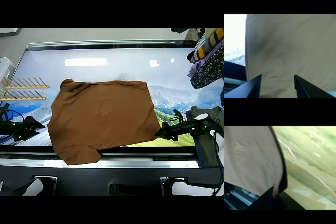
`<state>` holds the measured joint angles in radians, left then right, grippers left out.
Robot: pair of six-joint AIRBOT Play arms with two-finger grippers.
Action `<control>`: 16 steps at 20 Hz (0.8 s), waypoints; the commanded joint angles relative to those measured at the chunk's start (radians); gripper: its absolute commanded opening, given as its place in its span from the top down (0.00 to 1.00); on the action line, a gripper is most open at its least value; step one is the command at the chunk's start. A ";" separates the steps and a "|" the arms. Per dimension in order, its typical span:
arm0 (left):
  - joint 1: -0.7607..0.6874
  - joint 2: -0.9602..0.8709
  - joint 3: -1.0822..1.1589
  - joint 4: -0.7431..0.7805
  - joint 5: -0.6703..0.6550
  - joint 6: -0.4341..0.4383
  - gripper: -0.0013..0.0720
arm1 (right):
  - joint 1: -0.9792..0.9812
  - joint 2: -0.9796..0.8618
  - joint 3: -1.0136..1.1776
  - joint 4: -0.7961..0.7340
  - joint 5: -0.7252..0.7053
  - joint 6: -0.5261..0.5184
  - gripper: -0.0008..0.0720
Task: Fold the clothes and pants, and hang the long-sleeved shirts on hangers.
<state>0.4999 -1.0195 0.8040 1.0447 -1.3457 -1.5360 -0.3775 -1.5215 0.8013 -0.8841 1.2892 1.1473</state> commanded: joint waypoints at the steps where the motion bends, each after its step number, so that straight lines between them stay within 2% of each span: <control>1: 0.035 0.012 -0.071 0.005 -0.006 0.004 0.34 | 0.038 0.033 -0.005 0.017 -0.002 0.001 0.95; 4: 0.061 0.014 -0.196 0.006 0.003 0.004 0.34 | 0.038 0.109 -0.005 0.017 0.003 0.012 0.95; 6: 0.061 0.014 -0.270 0.015 0.016 0.004 0.15 | 0.038 0.154 -0.005 0.018 0.004 0.032 0.95; 10: 0.061 0.013 -0.359 0.029 0.079 0.003 0.14 | 0.038 0.209 -0.005 0.018 0.013 0.046 0.95; 16: 0.059 0.009 -0.373 0.021 0.109 0.002 0.15 | 0.038 0.215 -0.005 0.030 0.051 0.054 0.95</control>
<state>0.5594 -1.0096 0.4423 1.0710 -1.2526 -1.5322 -0.3401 -1.3132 0.7963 -0.8642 1.3273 1.1969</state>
